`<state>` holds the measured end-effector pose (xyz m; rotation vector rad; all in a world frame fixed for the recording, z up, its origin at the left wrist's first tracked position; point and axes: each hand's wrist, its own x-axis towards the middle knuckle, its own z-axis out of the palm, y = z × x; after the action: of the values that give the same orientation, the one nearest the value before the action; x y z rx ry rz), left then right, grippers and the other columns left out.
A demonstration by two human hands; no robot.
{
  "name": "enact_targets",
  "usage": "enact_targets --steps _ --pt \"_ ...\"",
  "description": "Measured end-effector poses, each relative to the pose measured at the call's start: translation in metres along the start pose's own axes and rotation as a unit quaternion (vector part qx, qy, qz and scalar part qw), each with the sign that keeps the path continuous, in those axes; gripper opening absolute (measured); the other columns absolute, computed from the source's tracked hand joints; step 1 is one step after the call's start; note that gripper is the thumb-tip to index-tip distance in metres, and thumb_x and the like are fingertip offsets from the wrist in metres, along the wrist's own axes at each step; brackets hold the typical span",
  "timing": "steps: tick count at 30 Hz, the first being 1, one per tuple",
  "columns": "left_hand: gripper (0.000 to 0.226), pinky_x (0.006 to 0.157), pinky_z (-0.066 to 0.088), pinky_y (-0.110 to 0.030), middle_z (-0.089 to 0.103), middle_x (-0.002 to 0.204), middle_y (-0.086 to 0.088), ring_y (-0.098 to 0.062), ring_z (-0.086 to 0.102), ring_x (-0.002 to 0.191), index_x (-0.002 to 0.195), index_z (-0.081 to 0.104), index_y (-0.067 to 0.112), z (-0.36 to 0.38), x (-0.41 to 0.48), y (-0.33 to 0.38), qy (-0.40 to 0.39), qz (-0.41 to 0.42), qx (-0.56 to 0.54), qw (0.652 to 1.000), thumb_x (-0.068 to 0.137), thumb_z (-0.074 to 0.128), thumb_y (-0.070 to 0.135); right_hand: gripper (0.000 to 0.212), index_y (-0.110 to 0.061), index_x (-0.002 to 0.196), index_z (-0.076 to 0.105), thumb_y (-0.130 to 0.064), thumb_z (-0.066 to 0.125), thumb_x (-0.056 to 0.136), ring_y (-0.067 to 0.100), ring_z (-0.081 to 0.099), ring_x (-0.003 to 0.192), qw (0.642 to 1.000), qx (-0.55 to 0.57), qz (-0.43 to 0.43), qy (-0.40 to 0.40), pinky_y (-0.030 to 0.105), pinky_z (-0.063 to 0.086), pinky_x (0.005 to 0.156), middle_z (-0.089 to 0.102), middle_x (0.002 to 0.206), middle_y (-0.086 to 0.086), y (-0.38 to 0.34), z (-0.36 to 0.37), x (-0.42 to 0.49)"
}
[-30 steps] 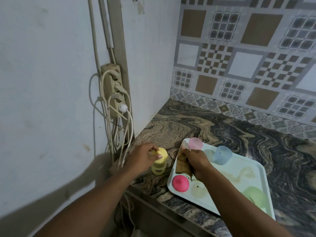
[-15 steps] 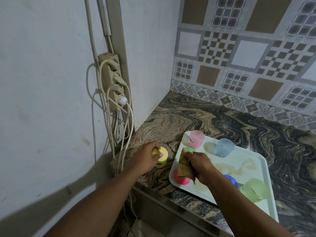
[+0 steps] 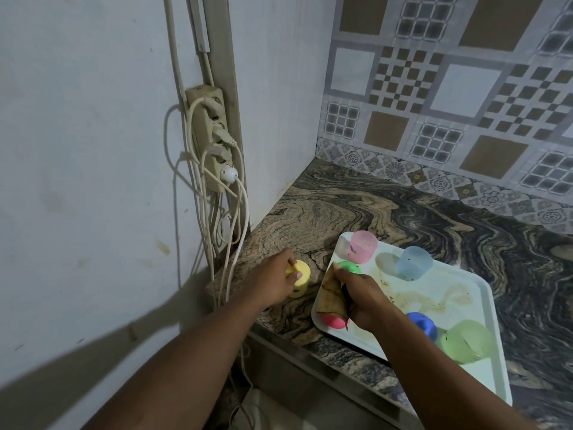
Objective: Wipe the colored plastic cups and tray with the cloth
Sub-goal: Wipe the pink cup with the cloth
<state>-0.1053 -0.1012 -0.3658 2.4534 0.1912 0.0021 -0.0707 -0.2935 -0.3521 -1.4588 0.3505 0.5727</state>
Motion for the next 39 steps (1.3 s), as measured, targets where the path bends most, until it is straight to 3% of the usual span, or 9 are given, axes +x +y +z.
enact_targets --steps 4,8,10,16,20,26,32,34,39 --pt "0.022 0.061 0.041 -0.035 0.055 0.088 0.001 -0.021 0.055 0.076 0.102 0.046 0.023 -0.002 0.004 0.004 -0.016 -0.011 0.019 1.000 0.094 0.065 0.032 0.024 -0.001 0.107 0.068 -0.024 0.065 0.098 0.029 0.069 0.073 0.998 0.059 0.026 -0.025 0.038 0.060 0.066 0.071 0.083 0.014 -0.009 -0.011 -0.004" --pt "0.025 0.079 0.051 -0.040 0.059 0.109 -0.004 -0.024 0.058 0.093 0.108 0.049 0.023 -0.007 0.014 0.011 -0.062 -0.015 0.040 0.997 0.092 0.065 0.032 0.035 0.012 0.122 0.061 -0.010 0.066 0.094 0.035 0.069 0.082 0.999 0.033 0.008 -0.015 0.050 0.058 0.083 0.069 0.098 0.023 -0.025 -0.033 -0.006" --pt "0.032 0.086 0.052 -0.043 0.057 0.118 -0.003 -0.024 0.056 0.102 0.112 0.047 0.026 -0.006 0.019 0.018 -0.077 -0.010 0.049 0.996 0.089 0.067 0.037 0.027 0.014 0.115 0.062 -0.005 0.063 0.096 0.038 0.070 0.083 1.000 0.025 -0.004 0.008 0.049 0.060 0.076 0.070 0.100 0.027 -0.034 -0.046 -0.009" --pt "0.042 0.095 0.048 -0.043 0.047 0.132 -0.004 -0.026 0.049 0.121 0.126 0.048 0.023 0.003 0.039 0.058 -0.059 0.038 0.062 0.996 0.089 0.064 0.037 0.011 0.003 0.096 0.063 -0.004 0.056 0.100 0.029 0.068 0.069 0.997 0.020 -0.027 0.071 0.038 0.056 0.059 0.071 0.085 0.018 -0.065 -0.090 -0.012" --pt "0.042 0.094 0.048 -0.040 0.049 0.132 -0.003 -0.025 0.053 0.117 0.127 0.053 0.022 0.019 0.053 0.089 -0.062 0.095 0.070 0.991 0.088 0.064 0.033 0.017 0.002 0.111 0.065 -0.002 0.059 0.096 0.032 0.072 0.079 0.994 0.043 -0.027 0.099 0.045 0.062 0.070 0.074 0.097 0.020 -0.079 -0.130 -0.014" --pt "0.048 0.099 0.047 -0.041 0.047 0.144 -0.007 -0.032 0.051 0.126 0.137 0.053 0.017 0.057 0.081 0.128 -0.085 0.120 0.110 0.983 0.092 0.060 0.031 0.021 -0.011 0.109 0.066 -0.009 0.047 0.100 0.026 0.070 0.080 0.989 0.129 -0.017 0.072 0.036 0.061 0.060 0.072 0.097 0.014 -0.084 -0.172 -0.017" --pt "0.010 0.085 0.054 -0.042 0.062 0.112 0.003 -0.028 0.064 0.100 0.082 0.060 0.027 0.083 0.106 0.143 -0.090 0.078 0.157 0.980 0.088 0.063 0.035 0.029 -0.004 0.117 0.066 -0.007 0.044 0.099 0.035 0.072 0.088 0.993 0.100 -0.001 0.058 0.045 0.057 0.074 0.074 0.107 0.022 -0.085 -0.188 -0.010" --pt "0.024 0.077 0.053 -0.032 0.060 0.087 0.006 -0.025 0.066 0.087 0.065 0.053 0.027 0.087 0.109 0.147 -0.088 0.038 0.142 0.985 0.085 0.063 0.021 0.026 -0.003 0.112 0.068 -0.007 0.045 0.099 0.035 0.072 0.088 0.997 0.065 -0.012 0.048 0.047 0.059 0.073 0.075 0.102 0.021 -0.089 -0.190 -0.006" --pt "0.017 0.080 0.049 -0.029 0.072 0.109 -0.011 -0.025 0.067 0.096 0.101 0.075 0.011 0.075 0.116 0.150 -0.060 -0.005 0.021 0.998 0.094 0.060 0.013 0.021 -0.011 0.107 0.069 -0.016 0.051 0.099 0.025 0.069 0.078 0.977 -0.112 -0.155 0.094 0.041 0.059 0.066 0.074 0.093 0.017 -0.103 -0.167 0.009"
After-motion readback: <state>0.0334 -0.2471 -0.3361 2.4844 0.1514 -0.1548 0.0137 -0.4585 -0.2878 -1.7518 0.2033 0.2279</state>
